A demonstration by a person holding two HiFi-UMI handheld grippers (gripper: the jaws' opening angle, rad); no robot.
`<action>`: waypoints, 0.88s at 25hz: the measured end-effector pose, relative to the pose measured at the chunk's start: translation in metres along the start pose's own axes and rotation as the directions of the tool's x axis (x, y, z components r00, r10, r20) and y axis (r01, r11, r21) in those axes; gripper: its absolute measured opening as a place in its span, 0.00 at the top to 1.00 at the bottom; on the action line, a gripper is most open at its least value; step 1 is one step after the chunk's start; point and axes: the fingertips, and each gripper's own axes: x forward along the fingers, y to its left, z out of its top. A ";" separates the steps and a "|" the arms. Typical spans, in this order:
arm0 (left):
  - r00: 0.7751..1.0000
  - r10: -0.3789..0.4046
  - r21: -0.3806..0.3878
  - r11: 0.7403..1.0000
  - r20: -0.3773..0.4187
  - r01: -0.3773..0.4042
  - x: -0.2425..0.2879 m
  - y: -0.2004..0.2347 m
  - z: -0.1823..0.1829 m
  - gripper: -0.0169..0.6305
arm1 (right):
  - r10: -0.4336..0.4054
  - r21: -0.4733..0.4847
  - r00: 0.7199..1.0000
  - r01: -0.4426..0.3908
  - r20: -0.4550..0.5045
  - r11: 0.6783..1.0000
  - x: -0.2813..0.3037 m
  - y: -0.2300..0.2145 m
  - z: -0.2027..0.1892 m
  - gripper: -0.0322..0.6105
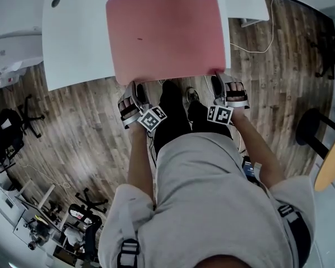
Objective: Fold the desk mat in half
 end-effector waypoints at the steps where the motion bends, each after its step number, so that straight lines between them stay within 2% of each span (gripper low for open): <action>1: 1.000 0.010 0.013 1.000 0.003 -0.010 0.003 0.000 0.001 0.69 | -0.011 -0.002 1.000 0.011 -0.011 1.000 0.002 -0.001 -0.001 0.62; 9: 0.999 0.040 0.048 0.998 0.023 -0.041 0.012 0.006 0.001 0.70 | -0.079 0.019 0.996 0.080 -0.042 0.997 0.010 -0.018 0.002 0.62; 10: 0.998 0.050 0.042 0.998 0.032 -0.052 0.011 0.010 0.001 0.72 | -0.091 0.026 0.995 0.092 -0.039 0.995 0.009 -0.022 0.003 0.63; 11: 0.997 0.059 0.038 0.997 0.041 -0.061 0.010 0.013 0.002 0.82 | -0.096 0.031 0.995 0.098 -0.035 0.995 0.007 -0.025 0.005 0.63; 13: 0.996 0.062 0.040 0.997 0.056 -0.065 0.007 0.016 0.004 0.85 | -0.100 0.037 0.995 0.100 -0.025 0.994 0.004 -0.030 0.007 0.67; 16: 0.994 0.074 0.029 0.997 0.079 -0.077 0.001 0.024 0.009 0.90 | -0.106 0.050 0.994 0.106 -0.003 0.993 -0.003 -0.037 0.012 0.80; 19: 0.993 0.075 -0.001 0.997 0.094 -0.075 -0.005 0.036 0.011 0.91 | -0.104 0.068 0.994 0.103 0.015 0.992 -0.009 -0.046 0.019 0.81; 22: 0.995 0.033 -0.047 0.998 0.091 -0.029 -0.006 0.045 0.013 0.91 | -0.108 0.097 0.994 0.106 0.024 0.990 -0.013 -0.061 0.025 0.82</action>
